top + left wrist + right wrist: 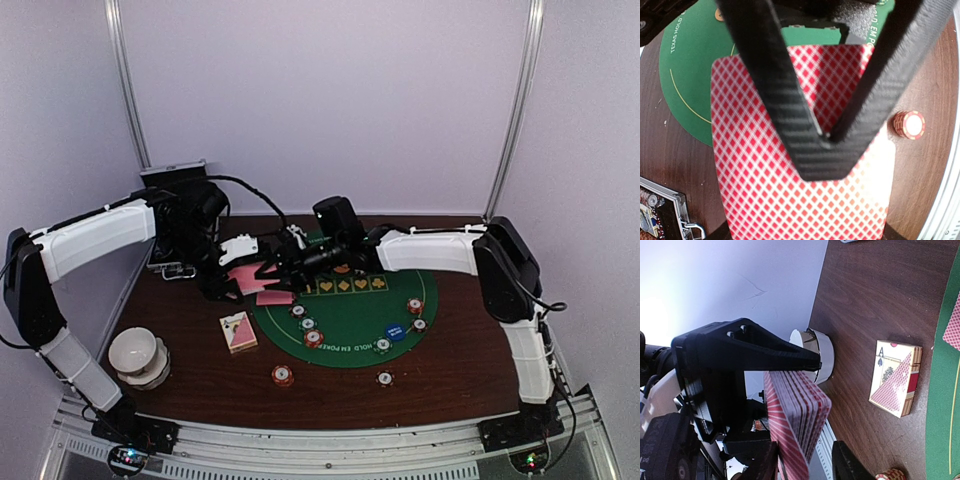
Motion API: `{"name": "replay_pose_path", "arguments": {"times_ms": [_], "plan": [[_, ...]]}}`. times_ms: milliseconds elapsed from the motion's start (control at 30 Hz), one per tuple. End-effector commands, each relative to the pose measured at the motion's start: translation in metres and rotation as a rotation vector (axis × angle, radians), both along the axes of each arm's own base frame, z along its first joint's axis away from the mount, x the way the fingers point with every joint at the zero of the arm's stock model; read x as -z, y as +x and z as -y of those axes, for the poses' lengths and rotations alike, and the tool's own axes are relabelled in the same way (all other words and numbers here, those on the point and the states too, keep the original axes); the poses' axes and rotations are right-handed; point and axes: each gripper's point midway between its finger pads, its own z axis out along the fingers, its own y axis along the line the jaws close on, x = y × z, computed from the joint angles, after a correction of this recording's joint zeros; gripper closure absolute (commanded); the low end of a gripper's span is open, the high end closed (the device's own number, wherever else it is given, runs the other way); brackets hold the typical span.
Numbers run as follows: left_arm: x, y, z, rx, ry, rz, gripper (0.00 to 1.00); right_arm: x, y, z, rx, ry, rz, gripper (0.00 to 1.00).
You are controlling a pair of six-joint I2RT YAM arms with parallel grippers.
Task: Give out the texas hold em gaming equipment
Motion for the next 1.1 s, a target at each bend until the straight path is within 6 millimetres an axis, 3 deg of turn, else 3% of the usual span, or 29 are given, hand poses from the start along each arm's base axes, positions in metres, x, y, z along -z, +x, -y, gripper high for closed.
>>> {"name": "replay_pose_path", "arguments": {"times_ms": [0,267,667,800,1067], "plan": [[-0.012,0.002,0.002,0.011,-0.039,0.036,1.00,-0.025,-0.001,0.009,0.013,0.018,0.040,0.60],[-0.007,0.002,0.000,0.007,-0.022,0.033,1.00,-0.044,-0.006,0.017,0.015,0.074,0.031,0.63],[-0.002,0.005,-0.004,-0.002,0.009,0.039,1.00,-0.041,-0.003,0.024,0.013,0.057,0.006,1.00],[-0.002,0.006,-0.007,-0.005,0.019,0.048,1.00,-0.038,0.018,0.045,0.053,0.025,0.016,1.00],[-0.003,0.005,-0.010,-0.005,0.029,0.060,1.00,-0.019,0.094,0.128,0.206,-0.125,0.052,1.00]]}}
